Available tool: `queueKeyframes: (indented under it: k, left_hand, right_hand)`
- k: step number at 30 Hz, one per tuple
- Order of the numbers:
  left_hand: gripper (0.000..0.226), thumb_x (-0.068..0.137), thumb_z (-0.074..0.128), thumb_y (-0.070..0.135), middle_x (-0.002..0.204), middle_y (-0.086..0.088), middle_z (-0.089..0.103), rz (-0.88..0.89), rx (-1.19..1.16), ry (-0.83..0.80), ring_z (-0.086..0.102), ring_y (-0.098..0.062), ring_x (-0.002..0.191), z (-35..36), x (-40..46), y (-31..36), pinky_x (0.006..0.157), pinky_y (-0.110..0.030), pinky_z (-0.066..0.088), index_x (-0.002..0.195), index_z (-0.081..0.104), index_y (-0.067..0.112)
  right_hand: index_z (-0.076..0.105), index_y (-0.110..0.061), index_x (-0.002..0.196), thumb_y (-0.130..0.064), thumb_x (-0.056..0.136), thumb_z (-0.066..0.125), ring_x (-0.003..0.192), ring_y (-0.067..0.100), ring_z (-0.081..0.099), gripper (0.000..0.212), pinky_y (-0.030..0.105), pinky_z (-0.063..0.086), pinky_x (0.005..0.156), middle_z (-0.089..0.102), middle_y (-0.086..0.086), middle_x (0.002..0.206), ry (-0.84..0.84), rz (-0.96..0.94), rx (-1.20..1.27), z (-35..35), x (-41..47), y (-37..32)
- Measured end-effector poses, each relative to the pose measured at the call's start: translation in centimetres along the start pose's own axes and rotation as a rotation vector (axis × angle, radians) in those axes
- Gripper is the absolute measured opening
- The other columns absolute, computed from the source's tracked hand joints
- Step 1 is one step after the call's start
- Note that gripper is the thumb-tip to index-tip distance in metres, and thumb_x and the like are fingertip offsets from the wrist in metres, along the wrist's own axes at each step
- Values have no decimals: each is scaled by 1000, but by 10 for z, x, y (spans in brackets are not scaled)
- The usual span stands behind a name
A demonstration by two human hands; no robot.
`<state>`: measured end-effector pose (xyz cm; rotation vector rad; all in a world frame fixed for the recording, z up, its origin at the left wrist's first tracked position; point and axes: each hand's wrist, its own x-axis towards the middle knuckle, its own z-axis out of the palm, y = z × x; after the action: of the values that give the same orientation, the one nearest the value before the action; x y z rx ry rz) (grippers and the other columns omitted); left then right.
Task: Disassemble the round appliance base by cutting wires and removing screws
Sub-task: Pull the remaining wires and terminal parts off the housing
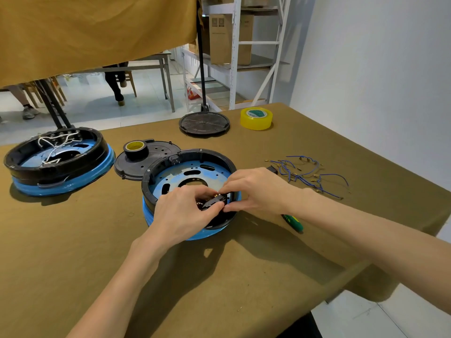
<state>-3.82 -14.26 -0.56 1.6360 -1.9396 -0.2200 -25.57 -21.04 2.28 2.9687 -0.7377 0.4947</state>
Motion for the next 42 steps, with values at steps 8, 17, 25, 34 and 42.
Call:
queueKeyframes:
  k: [8, 17, 25, 34, 42]
  left_hand:
    - [45, 87, 51, 71, 91, 23, 75, 20, 48, 4, 67, -1, 84, 1, -1, 1, 65, -32, 57, 112, 74, 42]
    - [45, 84, 55, 64, 105, 26, 73, 19, 33, -87, 63, 5, 93, -3, 0, -4, 66, -10, 41, 122, 69, 44]
    - [47, 81, 50, 66, 97, 30, 69, -23, -12, -200, 64, 3, 96, -8, 6, -4, 81, -32, 58, 119, 68, 47]
    - [45, 83, 48, 64, 98, 26, 69, -6, 8, -179, 65, -1, 94, -7, 3, -3, 77, -36, 60, 119, 68, 46]
    - [42, 84, 50, 64, 94, 28, 68, 15, 9, -177, 63, 3, 88, -9, 2, -5, 69, -25, 54, 118, 68, 47]
  right_hand:
    - [69, -18, 104, -53, 93, 67, 87, 17, 62, 37, 34, 50, 61, 69, -2, 94, -13, -64, -182, -1, 8, -7]
    - [70, -24, 118, -59, 100, 50, 99, 15, 66, 44, 31, 50, 72, 73, -4, 103, -157, -108, -202, -10, 16, -4]
    - [78, -30, 107, -55, 93, 65, 67, -4, 56, 32, 17, 35, 56, 59, -22, 68, -166, 10, -5, -21, 26, -1]
    - [75, -28, 111, -63, 87, 68, 77, 8, 62, 43, 14, 37, 59, 76, -11, 95, -128, 2, -48, -14, 20, -1]
    - [61, -30, 123, -65, 86, 67, 101, 6, 61, 51, 31, 56, 78, 67, -13, 113, -56, 86, 40, -2, -1, -9]
